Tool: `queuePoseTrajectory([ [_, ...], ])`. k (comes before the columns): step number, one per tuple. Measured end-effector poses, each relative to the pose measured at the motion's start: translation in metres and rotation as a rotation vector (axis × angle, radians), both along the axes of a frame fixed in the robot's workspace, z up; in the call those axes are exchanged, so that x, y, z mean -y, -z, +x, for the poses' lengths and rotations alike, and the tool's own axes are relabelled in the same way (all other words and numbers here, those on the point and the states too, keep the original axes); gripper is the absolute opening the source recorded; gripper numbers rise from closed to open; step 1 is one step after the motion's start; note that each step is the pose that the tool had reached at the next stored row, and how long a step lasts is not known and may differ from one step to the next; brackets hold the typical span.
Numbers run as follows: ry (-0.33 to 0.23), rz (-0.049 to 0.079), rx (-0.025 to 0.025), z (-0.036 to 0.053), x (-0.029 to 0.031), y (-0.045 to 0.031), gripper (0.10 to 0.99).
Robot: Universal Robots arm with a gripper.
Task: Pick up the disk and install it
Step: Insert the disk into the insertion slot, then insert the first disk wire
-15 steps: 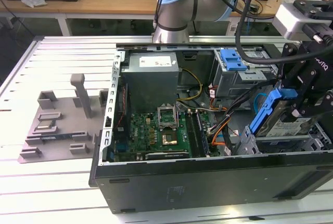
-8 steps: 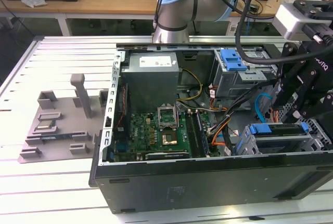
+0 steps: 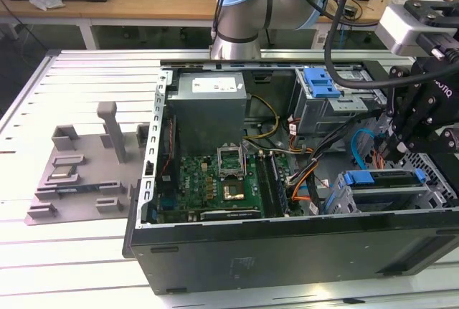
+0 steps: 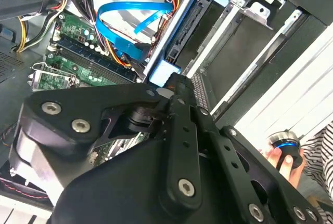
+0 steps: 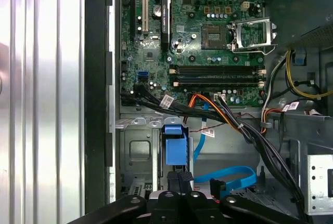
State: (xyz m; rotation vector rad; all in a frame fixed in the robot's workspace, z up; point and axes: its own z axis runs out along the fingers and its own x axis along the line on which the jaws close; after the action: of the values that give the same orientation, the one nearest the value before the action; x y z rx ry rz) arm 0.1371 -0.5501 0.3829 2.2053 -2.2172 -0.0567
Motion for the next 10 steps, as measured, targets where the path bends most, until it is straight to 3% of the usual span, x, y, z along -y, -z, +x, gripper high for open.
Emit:
queuePoseTrajectory([
  [6,0.000,0.000,0.0000,0.0001,0.0000,0.0002,0.106],
  [10,0.000,0.000,-0.0010,0.0163,-0.0050,0.0011,0.106],
])
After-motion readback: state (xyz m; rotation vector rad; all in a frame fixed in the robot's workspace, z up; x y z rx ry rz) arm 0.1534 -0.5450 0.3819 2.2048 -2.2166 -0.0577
